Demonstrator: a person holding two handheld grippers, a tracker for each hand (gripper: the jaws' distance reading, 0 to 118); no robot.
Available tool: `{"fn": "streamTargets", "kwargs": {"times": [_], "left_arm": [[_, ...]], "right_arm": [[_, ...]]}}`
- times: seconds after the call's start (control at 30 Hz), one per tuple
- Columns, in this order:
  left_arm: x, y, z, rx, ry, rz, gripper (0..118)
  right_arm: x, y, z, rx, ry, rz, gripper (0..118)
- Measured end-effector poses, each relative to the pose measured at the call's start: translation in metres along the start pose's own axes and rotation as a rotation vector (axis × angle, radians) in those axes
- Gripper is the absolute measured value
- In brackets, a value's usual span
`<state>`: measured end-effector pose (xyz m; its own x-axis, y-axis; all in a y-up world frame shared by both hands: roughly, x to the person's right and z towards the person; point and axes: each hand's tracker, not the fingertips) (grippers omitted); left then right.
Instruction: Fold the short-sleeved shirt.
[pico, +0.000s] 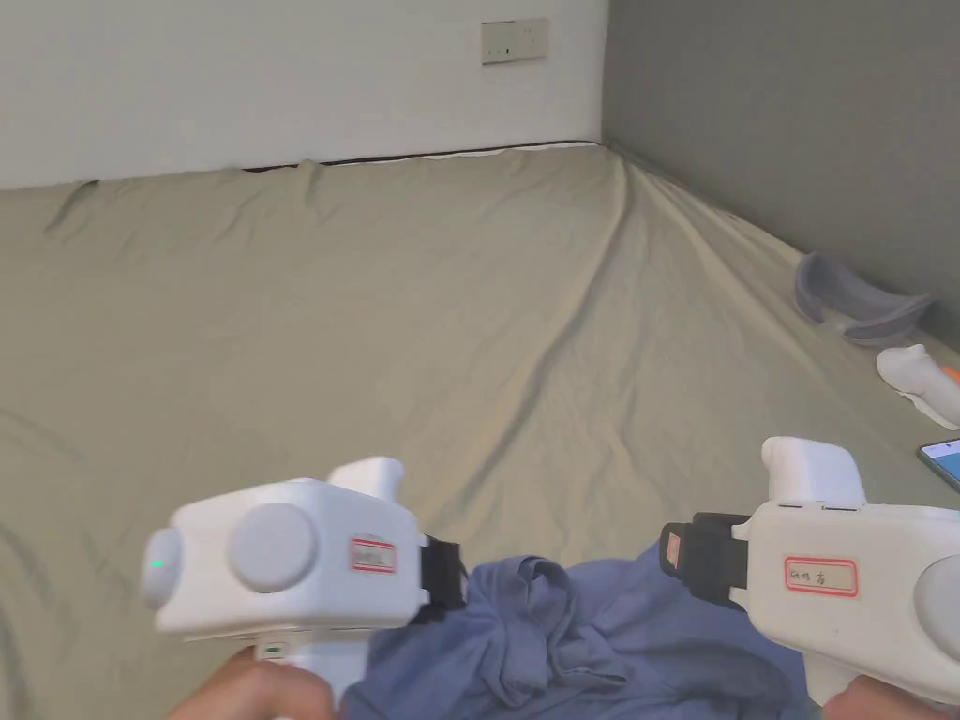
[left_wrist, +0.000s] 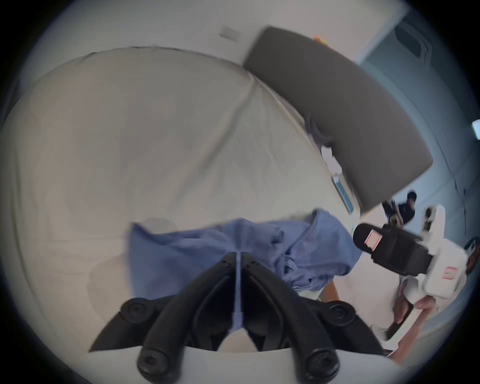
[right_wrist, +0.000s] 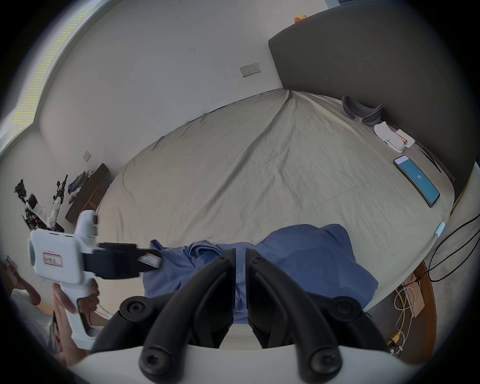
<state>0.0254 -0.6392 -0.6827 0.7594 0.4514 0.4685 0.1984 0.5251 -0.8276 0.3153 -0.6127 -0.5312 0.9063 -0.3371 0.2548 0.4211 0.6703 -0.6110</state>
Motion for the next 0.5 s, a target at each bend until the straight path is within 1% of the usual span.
{"fn": "streamTargets", "kwargs": {"times": [0.07, 0.1, 0.13, 0.17, 0.2, 0.3, 0.37, 0.4, 0.5], "left_arm": [[-0.018, -0.001, 0.018, 0.038, 0.056, 0.040, 55], [-0.023, -0.004, 0.025, 0.035, 0.078, 0.069, 69], [-0.032, -0.005, 0.024, 0.004, 0.105, 0.095, 109], [-0.039, -0.010, 0.031, -0.003, 0.122, 0.102, 118], [-0.046, -0.012, 0.030, 0.004, 0.104, 0.152, 118], [-0.061, -0.018, 0.022, -0.058, -0.062, 0.279, 118], [-0.079, -0.023, 0.007, -0.100, -0.138, 0.347, 118], [-0.082, -0.026, 0.001, -0.125, -0.151, 0.351, 118], [-0.074, -0.034, -0.005, -0.142, -0.109, 0.347, 118]], "right_arm": [[0.000, 0.001, 0.000, 0.005, 0.006, -0.006, 10], [0.000, 0.001, 0.000, 0.006, 0.009, -0.008, 10], [0.000, 0.001, 0.000, 0.008, 0.014, -0.009, 10], [-0.001, 0.002, 0.000, 0.009, 0.017, -0.010, 10], [-0.001, 0.002, 0.000, 0.011, 0.020, -0.012, 10], [-0.003, 0.002, 0.002, 0.012, 0.032, -0.013, 10], [-0.004, 0.002, 0.002, 0.010, 0.039, -0.012, 10], [-0.006, 0.004, 0.003, 0.006, 0.043, -0.006, 10], [-0.006, 0.006, 0.005, 0.005, 0.040, 0.004, 10]]}}
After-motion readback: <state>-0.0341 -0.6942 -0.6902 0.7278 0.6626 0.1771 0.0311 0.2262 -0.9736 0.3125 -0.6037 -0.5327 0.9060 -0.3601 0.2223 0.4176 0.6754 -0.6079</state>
